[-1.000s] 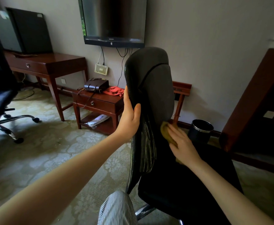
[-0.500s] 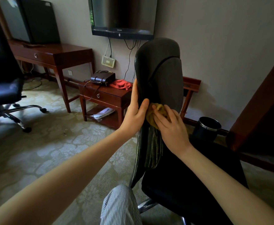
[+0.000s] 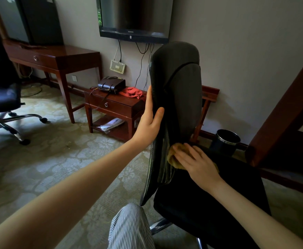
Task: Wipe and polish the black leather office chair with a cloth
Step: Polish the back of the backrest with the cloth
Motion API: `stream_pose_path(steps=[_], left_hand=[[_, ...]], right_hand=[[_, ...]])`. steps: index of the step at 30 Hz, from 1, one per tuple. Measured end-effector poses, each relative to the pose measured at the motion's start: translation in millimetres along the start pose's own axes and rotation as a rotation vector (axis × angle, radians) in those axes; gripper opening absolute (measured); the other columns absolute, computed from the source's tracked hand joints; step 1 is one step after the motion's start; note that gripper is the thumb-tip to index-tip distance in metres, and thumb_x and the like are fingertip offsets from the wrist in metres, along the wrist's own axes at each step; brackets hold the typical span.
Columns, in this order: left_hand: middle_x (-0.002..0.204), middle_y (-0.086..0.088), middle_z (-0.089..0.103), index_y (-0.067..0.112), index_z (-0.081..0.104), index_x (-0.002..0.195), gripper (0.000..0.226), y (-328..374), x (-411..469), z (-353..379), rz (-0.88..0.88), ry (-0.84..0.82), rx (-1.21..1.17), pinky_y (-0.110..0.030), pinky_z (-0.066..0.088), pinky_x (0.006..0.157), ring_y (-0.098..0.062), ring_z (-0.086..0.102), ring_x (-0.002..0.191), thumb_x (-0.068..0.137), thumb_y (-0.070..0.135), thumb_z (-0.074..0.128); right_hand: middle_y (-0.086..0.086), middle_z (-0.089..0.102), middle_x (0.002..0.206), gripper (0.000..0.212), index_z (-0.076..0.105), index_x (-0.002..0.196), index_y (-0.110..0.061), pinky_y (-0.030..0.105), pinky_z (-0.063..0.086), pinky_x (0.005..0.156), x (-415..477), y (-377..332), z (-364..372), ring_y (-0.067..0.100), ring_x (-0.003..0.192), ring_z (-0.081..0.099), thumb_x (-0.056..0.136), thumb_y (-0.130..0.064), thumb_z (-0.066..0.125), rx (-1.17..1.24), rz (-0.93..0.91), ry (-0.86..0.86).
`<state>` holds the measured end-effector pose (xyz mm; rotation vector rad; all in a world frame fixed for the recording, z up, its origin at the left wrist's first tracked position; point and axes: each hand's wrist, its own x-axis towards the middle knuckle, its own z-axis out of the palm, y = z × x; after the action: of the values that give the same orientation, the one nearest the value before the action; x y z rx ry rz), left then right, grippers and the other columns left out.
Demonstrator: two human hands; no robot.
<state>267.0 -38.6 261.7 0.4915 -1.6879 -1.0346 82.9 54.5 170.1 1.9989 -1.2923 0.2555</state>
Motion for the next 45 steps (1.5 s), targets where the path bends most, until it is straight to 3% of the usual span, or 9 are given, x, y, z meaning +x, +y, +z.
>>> stream_pose_path(steps=[3, 7, 16, 28, 33, 37, 39, 42, 45], left_hand=[[0.151, 0.011, 0.009, 0.020, -0.006, 0.148, 0.065, -0.2, 1.2, 0.6, 0.013, 0.017, 0.006, -0.030, 0.013, 0.118, -0.003, 0.007, 0.142, 0.100, 0.008, 0.036], [0.151, 0.011, 0.010, 0.020, -0.007, 0.148, 0.066, 2.1, -0.9, 1.4, -0.002, 0.000, 0.010, -0.023, 0.015, 0.116, 0.002, 0.010, 0.139, 0.100, 0.006, 0.036], [0.143, 0.024, 0.007, 0.018, -0.008, 0.148, 0.066, 0.8, 0.2, -1.5, 0.011, -0.018, 0.051, -0.007, 0.014, 0.109, 0.015, 0.011, 0.131, 0.100, 0.005, 0.035], [0.145, 0.031, 0.005, 0.019, -0.008, 0.148, 0.069, -3.0, -0.7, -3.3, 0.017, -0.031, 0.030, -0.011, 0.013, 0.112, 0.014, 0.007, 0.136, 0.098, 0.002, 0.037], [0.157, 0.003, 0.004, 0.018, -0.008, 0.148, 0.074, 4.9, -3.8, -1.7, -0.011, -0.052, 0.025, -0.025, 0.014, 0.117, -0.001, 0.008, 0.142, 0.096, -0.001, 0.041], [0.149, 0.014, 0.010, 0.014, -0.006, 0.149, 0.072, 4.5, -11.7, 5.7, 0.026, -0.012, 0.041, -0.005, 0.018, 0.105, 0.023, 0.013, 0.128, 0.096, -0.003, 0.039], [0.147, 0.015, 0.009, 0.013, -0.006, 0.149, 0.070, 5.4, -11.8, 7.1, 0.030, 0.001, 0.055, -0.002, 0.017, 0.103, 0.024, 0.012, 0.127, 0.096, -0.003, 0.038], [0.154, 0.007, 0.008, 0.016, -0.007, 0.149, 0.069, 10.0, -13.3, 7.7, 0.012, 0.020, 0.082, -0.004, 0.017, 0.105, 0.015, 0.011, 0.129, 0.098, 0.001, 0.037], [0.157, 0.004, 0.003, 0.021, -0.011, 0.148, 0.070, 12.6, -15.9, 7.6, -0.007, 0.008, 0.108, -0.018, 0.017, 0.112, 0.006, 0.009, 0.133, 0.099, 0.004, 0.036]], right_hand=[[0.008, 0.052, 0.136, 0.047, 0.053, 0.128, -0.008, 0.044, 0.032, 0.105, 43.5, 10.1, -27.8, 0.030, 0.119, 0.041, 0.081, -0.003, 0.050, 0.044, 0.113, 0.197], [0.010, 0.061, 0.126, 0.040, 0.060, 0.121, -0.004, 0.040, 0.026, 0.107, 72.1, 6.6, -20.8, 0.030, 0.123, 0.038, 0.085, -0.005, 0.042, 0.033, 0.103, 0.253], [0.010, 0.065, 0.117, 0.038, 0.064, 0.117, -0.004, 0.043, 0.030, 0.107, 52.6, -13.2, -1.2, 0.029, 0.123, 0.040, 0.086, -0.007, 0.043, -0.029, 0.115, 0.213], [0.005, 0.070, 0.105, 0.040, 0.072, 0.102, -0.008, 0.033, 0.027, 0.106, 19.3, -15.3, 2.1, 0.023, 0.113, 0.044, 0.078, -0.008, 0.040, -0.020, -0.100, 0.083], [0.010, 0.057, 0.130, 0.043, 0.057, 0.125, -0.004, 0.037, 0.021, 0.111, 46.7, 3.7, -16.2, 0.027, 0.124, 0.039, 0.085, -0.002, 0.040, -0.024, 0.004, 0.153], [0.011, 0.058, 0.129, 0.043, 0.057, 0.125, -0.002, 0.041, 0.023, 0.110, 40.6, -20.2, -8.0, 0.028, 0.127, 0.037, 0.086, -0.004, 0.040, -0.034, 0.132, 0.169], [0.009, 0.062, 0.122, 0.041, 0.062, 0.120, -0.002, 0.041, 0.023, 0.109, 34.8, -31.9, -1.7, 0.028, 0.125, 0.038, 0.084, -0.005, 0.042, -0.015, 0.195, 0.170], [0.009, 0.064, 0.118, 0.040, 0.064, 0.116, -0.002, 0.040, 0.021, 0.109, 30.5, -39.2, 6.0, 0.027, 0.123, 0.039, 0.083, -0.006, 0.042, -0.011, 0.223, 0.130], [0.011, 0.063, 0.119, 0.040, 0.063, 0.119, -0.005, 0.036, 0.017, 0.111, 20.5, -46.2, 16.4, 0.024, 0.124, 0.039, 0.087, -0.009, 0.039, 0.042, 0.290, 0.064]])
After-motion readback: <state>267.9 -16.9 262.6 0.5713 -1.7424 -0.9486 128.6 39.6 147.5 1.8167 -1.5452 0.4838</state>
